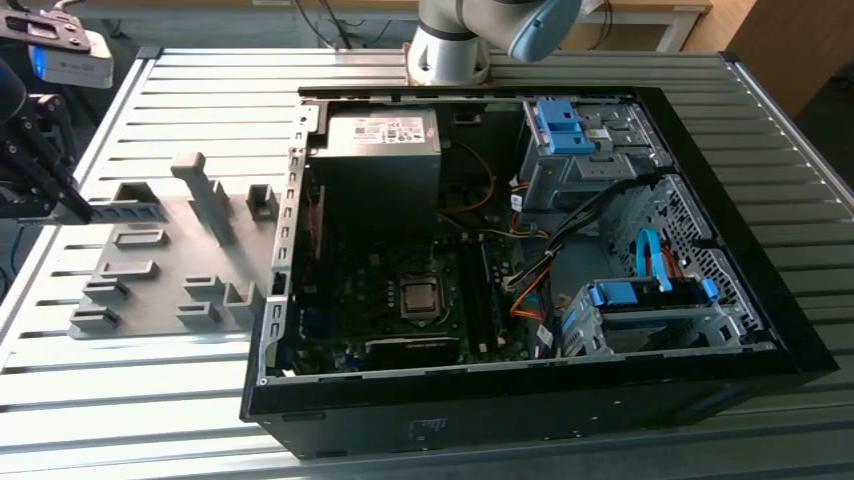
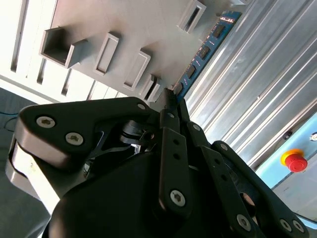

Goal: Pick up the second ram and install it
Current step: 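Pick up the second ram and move it above second insertion slot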

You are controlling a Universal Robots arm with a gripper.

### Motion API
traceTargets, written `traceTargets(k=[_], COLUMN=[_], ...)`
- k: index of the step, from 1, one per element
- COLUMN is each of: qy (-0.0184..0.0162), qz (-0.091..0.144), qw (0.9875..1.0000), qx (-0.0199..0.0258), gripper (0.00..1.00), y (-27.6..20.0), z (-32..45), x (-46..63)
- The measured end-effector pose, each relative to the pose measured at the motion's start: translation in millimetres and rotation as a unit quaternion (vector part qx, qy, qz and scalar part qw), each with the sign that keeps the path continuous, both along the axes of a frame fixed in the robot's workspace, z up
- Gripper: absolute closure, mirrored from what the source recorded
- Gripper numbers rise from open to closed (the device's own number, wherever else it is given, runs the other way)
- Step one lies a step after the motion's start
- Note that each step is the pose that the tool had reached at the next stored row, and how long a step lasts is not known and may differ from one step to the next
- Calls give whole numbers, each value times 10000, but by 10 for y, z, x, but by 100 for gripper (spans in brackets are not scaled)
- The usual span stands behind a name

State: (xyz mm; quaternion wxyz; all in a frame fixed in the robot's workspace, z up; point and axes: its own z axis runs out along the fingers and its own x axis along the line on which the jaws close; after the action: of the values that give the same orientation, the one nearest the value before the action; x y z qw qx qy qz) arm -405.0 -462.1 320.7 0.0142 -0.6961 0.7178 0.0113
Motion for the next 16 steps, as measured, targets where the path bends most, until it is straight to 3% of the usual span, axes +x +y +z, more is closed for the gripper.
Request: traceTargets(k=[16], qy=[0], qz=[0], qw=[10000], qx=[0], gripper=[86], y=[0], z=[155], x=[0])
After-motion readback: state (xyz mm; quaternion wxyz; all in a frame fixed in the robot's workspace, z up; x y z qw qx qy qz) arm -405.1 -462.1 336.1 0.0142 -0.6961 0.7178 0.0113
